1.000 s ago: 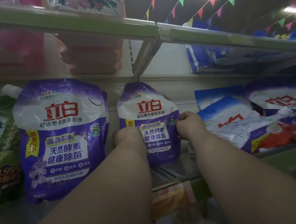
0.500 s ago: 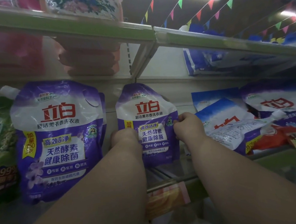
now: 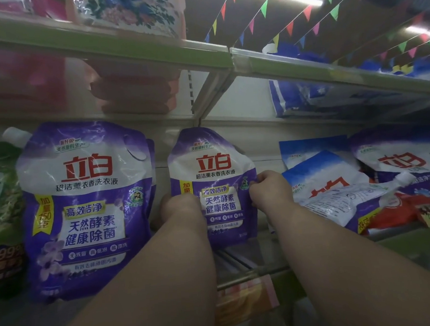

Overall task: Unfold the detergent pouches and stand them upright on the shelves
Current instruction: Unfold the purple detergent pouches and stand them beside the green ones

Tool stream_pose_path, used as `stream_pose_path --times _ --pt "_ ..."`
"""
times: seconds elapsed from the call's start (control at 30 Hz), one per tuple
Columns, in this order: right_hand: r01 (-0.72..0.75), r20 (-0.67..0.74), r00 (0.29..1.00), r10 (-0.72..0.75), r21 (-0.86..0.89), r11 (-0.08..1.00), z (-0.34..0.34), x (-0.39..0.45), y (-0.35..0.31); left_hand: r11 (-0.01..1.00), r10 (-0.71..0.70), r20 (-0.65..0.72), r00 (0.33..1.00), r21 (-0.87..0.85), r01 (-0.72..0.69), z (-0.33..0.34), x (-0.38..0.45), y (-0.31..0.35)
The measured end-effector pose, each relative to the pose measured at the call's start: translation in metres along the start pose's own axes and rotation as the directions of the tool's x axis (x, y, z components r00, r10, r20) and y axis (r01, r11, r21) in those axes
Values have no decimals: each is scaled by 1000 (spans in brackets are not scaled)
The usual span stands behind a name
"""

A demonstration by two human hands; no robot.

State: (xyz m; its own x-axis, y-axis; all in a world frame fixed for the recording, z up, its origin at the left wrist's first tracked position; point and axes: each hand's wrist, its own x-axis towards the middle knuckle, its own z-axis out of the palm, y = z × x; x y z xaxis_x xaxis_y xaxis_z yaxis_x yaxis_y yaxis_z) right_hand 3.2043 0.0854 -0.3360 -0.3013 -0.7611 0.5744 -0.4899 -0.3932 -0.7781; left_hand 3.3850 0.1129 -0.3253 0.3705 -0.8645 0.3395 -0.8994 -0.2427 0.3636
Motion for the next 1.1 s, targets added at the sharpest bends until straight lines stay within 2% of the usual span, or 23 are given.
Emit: stream_pose_path --times 0.13,0.23,0.33,0.6,0.8,1.1 --pt "-15 24 1000 16 -23 1000 2 3 -5 999 -14 -64 998 -43 12 4 2 -2" --pt "-35 62 997 38 -51 998 4 7 -10 998 58 -43 997 21 -57 6 1 -6" --pt "-45 105 993 55 -91 995 5 12 -15 1000 -28 -73 997 -10 28 3 0 -7" --pt "-35 164 985 51 -96 995 17 20 -20 989 18 -90 996 150 -4 1 -3 -8" --pt "-52 202 978 55 -19 998 22 19 -19 965 61 -89 994 262 -35 -3 -8 -11" --pt "-19 241 970 29 -46 999 19 16 -19 996 26 -84 996 87 -19 -4 -5 -11"
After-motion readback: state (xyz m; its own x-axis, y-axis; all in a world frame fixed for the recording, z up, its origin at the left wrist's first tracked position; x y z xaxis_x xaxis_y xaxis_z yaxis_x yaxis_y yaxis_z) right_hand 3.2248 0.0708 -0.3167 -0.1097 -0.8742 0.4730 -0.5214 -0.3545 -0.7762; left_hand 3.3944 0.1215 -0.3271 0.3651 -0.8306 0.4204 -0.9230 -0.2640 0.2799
